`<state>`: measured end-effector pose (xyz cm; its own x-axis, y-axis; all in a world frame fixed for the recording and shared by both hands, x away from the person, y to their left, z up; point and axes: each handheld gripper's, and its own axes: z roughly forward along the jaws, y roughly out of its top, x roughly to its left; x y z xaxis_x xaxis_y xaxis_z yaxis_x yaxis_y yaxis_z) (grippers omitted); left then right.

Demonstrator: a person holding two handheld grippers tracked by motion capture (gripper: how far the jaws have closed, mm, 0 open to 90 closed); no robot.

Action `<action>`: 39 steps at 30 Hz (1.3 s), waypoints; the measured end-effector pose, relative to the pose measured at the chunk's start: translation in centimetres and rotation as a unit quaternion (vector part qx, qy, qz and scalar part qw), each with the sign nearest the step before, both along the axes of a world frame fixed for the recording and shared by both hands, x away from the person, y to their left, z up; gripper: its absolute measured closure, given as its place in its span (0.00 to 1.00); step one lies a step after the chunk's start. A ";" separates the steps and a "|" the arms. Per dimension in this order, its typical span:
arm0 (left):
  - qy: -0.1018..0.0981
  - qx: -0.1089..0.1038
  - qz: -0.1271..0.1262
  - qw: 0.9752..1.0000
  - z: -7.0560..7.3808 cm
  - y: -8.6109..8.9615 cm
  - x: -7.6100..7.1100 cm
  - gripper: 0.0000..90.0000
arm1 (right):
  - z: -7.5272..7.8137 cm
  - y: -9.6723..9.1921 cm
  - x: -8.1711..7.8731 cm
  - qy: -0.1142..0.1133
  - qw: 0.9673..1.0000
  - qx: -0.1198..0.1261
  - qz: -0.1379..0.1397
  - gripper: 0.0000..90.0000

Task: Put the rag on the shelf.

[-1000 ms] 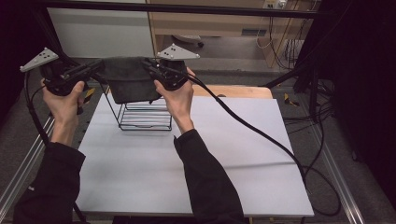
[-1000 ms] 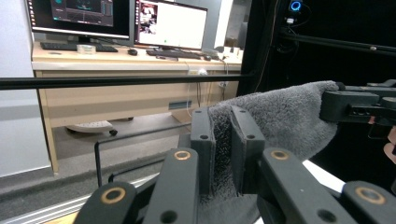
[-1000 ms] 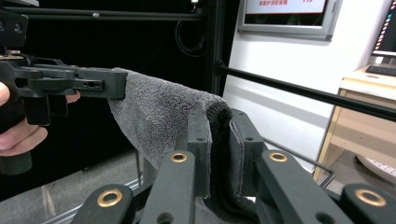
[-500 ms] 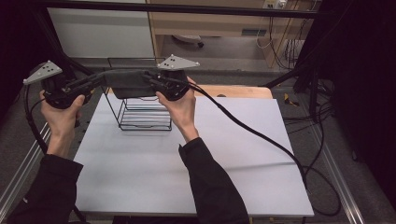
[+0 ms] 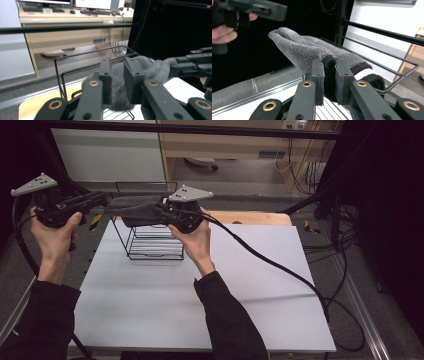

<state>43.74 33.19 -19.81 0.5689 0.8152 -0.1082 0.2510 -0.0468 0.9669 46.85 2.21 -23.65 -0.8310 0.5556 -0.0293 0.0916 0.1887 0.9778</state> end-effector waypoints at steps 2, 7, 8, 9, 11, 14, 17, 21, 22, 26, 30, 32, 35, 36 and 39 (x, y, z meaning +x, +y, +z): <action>0.014 0.004 -0.005 1.000 -0.1 -0.3 0.5 0.93 | -0.2 0.1 0.0 -0.001 1.000 -0.007 0.002 0.89; 0.048 0.025 -0.025 0.998 -1.3 -1.0 0.9 1.00 | -0.4 -0.1 -0.1 -0.001 1.000 -0.010 0.008 0.88; 0.050 0.027 -0.026 0.998 -1.5 -1.1 0.9 1.00 | -0.4 -0.1 0.0 0.003 1.000 -0.009 0.010 0.87; 0.051 0.028 -0.028 0.998 -1.7 -1.1 0.8 1.00 | -0.5 -0.1 0.0 0.004 1.000 -0.010 0.011 0.87; 0.055 0.032 -0.030 0.998 -2.0 -1.1 0.7 1.00 | -0.7 -0.1 0.1 0.006 1.000 -0.014 0.013 0.86; 0.060 0.046 -0.030 0.997 -2.4 -1.2 0.6 1.00 | -0.8 -0.1 0.0 0.007 1.000 -0.018 0.015 0.85; 0.063 0.059 -0.032 0.996 -2.9 -1.4 0.4 1.00 | -0.8 -0.1 0.0 0.010 1.000 -0.019 0.018 0.82; 0.066 0.083 -0.028 0.994 -3.6 -1.8 0.3 1.00 | -0.8 -0.1 -0.1 0.021 0.999 -0.020 0.025 0.74; 0.069 0.084 -0.028 0.994 -3.8 -1.8 0.4 1.00 | -0.8 -0.1 -0.1 0.022 0.999 -0.021 0.027 0.72; 0.073 0.094 -0.029 0.993 -4.5 -2.0 0.5 1.00 | -0.6 -0.3 -0.5 0.021 0.999 -0.020 0.031 0.67; 0.075 0.098 -0.030 0.992 -5.2 -2.3 0.7 1.00 | -0.5 -0.3 -0.4 0.030 0.999 -0.017 0.035 0.83; 0.075 0.099 -0.028 0.992 -5.6 -2.3 0.8 1.00 | -0.8 -0.2 -0.1 0.042 0.998 -0.027 0.031 0.93; 0.076 0.098 -0.026 0.992 -6.0 -2.4 1.0 1.00 | -1.5 0.0 0.3 0.056 0.998 -0.040 0.014 1.00; 0.077 0.098 -0.025 0.992 -6.2 -2.4 1.0 1.00 | -1.8 0.0 0.5 0.062 0.997 -0.041 0.009 1.00; 0.077 0.097 -0.022 0.992 -6.7 -2.5 1.3 1.00 | -2.7 -0.1 1.2 0.078 0.996 -0.043 -0.005 1.00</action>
